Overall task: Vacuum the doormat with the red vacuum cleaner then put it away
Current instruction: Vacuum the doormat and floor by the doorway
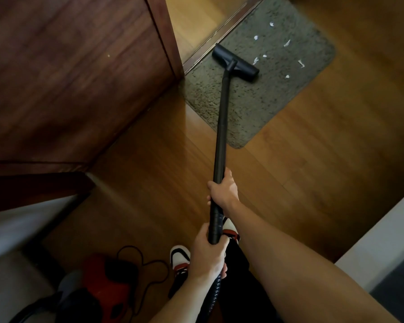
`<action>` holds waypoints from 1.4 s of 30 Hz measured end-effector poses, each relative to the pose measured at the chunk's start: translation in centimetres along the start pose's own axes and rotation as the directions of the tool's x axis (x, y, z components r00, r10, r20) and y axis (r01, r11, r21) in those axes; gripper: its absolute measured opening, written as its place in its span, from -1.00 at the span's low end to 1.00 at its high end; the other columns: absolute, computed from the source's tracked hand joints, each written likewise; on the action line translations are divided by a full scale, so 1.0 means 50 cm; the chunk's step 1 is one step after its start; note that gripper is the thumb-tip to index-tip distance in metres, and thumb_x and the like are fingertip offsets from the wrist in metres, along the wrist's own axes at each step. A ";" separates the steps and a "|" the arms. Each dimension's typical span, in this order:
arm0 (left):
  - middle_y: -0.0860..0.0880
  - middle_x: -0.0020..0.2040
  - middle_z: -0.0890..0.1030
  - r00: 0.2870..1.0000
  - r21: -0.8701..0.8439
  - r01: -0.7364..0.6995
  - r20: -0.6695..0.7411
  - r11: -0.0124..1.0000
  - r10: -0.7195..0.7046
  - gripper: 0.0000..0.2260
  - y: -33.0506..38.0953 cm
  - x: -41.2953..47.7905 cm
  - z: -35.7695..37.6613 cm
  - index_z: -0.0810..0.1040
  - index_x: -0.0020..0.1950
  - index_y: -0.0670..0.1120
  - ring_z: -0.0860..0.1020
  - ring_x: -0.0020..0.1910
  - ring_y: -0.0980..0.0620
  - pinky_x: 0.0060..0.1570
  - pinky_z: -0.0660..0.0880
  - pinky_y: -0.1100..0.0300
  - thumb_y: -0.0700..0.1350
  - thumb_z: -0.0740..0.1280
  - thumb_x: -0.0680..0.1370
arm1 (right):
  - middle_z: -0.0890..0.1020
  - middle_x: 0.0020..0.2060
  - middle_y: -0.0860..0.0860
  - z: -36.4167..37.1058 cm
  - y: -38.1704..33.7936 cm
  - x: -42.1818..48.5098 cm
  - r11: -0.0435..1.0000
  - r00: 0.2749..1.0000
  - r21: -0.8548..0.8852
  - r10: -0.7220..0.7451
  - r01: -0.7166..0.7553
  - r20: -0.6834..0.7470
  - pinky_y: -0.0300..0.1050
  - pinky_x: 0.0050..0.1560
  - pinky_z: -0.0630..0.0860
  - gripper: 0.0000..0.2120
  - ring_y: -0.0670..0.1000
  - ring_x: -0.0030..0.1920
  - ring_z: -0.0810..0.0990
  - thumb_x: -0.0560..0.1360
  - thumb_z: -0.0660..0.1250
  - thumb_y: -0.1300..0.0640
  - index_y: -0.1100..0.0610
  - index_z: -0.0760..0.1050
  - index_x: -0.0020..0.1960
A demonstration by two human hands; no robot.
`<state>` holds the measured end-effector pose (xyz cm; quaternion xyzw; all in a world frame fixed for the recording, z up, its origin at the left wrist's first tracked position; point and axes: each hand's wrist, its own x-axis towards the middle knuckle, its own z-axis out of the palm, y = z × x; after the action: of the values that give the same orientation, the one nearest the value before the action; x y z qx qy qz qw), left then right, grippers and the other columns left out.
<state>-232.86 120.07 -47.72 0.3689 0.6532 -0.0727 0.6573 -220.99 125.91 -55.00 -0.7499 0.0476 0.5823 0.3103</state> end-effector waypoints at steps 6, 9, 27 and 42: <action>-0.05 -0.45 0.46 1.000 0.057 -0.004 -0.002 0.998 0.004 -0.98 -0.046 -0.022 -0.033 0.50 -0.06 -0.10 0.37 -0.59 -0.07 -0.53 0.45 0.11 -0.20 0.32 0.56 | 0.58 0.00 0.19 0.029 0.049 -0.030 1.000 1.000 0.002 0.004 -0.004 -0.022 -0.17 -0.50 0.52 -0.38 -0.05 -0.53 0.53 0.61 0.28 0.23 -0.06 0.11 0.57; -0.03 -0.47 0.46 1.000 0.074 -0.003 0.013 0.997 0.002 -0.97 -0.071 -0.032 -0.054 0.49 -0.07 -0.10 0.39 -0.60 -0.08 -0.53 0.45 0.11 -0.21 0.32 0.56 | 0.61 0.09 0.25 0.048 0.077 -0.043 1.000 0.999 0.004 0.015 -0.015 -0.035 -0.19 -0.50 0.52 -0.32 -0.05 -0.51 0.54 0.62 0.29 0.22 -0.10 0.05 0.61; -0.08 -0.37 0.52 0.996 0.055 0.047 0.068 0.997 -0.050 -0.87 -0.227 -0.106 -0.187 0.52 0.04 0.07 0.48 -0.51 -0.03 -0.48 0.49 0.16 -0.16 0.32 0.57 | 0.61 0.01 0.19 0.176 0.220 -0.142 1.000 0.998 -0.024 0.017 -0.018 -0.066 -0.18 -0.48 0.55 -0.40 -0.04 -0.45 0.57 0.62 0.30 0.20 -0.06 0.12 0.55; -0.10 -0.32 0.50 0.988 0.053 0.096 0.119 0.994 -0.102 -0.96 -0.026 -0.024 -0.044 0.46 -0.01 -0.09 0.41 -0.59 -0.06 -0.49 0.48 0.14 -0.19 0.29 0.57 | 0.55 -0.04 0.18 0.019 0.053 -0.038 0.998 0.999 -0.049 0.039 -0.040 -0.018 -0.12 -0.45 0.58 -0.47 0.00 -0.47 0.57 0.62 0.27 0.23 -0.02 0.14 0.50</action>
<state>-235.52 119.97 -46.87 0.3464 0.6276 -0.1429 0.6824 -223.55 123.70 -54.48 -0.7613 0.0508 0.5827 0.2799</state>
